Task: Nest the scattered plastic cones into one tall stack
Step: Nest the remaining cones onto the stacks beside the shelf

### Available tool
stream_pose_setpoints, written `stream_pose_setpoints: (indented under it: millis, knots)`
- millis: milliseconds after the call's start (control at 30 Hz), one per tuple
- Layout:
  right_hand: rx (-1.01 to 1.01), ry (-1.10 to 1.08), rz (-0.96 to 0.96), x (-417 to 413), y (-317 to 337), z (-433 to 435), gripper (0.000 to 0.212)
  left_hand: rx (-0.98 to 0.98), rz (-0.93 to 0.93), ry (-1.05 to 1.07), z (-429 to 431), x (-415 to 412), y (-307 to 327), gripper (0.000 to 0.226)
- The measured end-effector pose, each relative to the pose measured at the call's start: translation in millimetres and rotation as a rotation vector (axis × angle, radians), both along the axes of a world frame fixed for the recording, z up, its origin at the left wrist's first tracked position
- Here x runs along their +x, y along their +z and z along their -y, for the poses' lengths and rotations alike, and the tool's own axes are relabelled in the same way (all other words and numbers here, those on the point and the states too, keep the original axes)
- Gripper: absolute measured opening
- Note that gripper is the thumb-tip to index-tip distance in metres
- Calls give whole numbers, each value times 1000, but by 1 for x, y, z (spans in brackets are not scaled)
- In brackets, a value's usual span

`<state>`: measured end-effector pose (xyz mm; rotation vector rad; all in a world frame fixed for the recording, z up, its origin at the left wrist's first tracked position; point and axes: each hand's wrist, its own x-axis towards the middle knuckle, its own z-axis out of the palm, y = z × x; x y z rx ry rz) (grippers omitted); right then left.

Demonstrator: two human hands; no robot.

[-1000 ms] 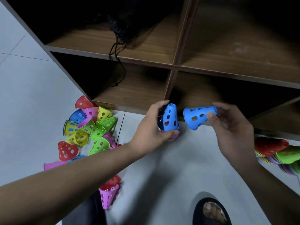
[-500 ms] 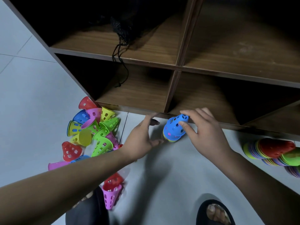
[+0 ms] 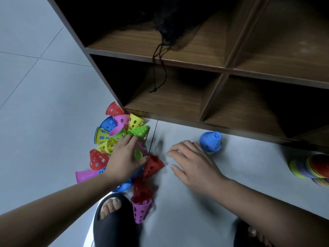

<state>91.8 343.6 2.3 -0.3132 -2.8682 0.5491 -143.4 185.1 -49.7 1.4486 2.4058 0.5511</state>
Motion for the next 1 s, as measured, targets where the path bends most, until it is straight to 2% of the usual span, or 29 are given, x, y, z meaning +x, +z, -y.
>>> stream_pose_setpoints:
  millis: [200, 333, 400, 533, 700, 867, 1000]
  knots:
    - [3, 217, 221, -36, -52, 23, 48, -32, 3, 106, 34, -7, -7, 69]
    - [-44, 159, 300, -54, -67, 29, 39, -107, 97, 189, 46, -9, -14, 83]
    - [-128, 132, 313, -58, -68, 28, 34, -118, 141, 203, 48, -9, -17, 84]
    - [-235, 113, 302, -54, -68, 25, 27, -103, 169, 199, 48, -9, -17, 72]
    - [-325, 4, 294, -38, -63, 14, 35, 28, 125, 169, 42, -8, -2, 44]
    - [-402, -122, 184, -21, -34, -2, 30, 156, 168, 176, 20, -1, 16, 42]
    - [-465, -261, 96, -6, 0, -17, 35, 231, 211, 124, -5, 14, 36, 45]
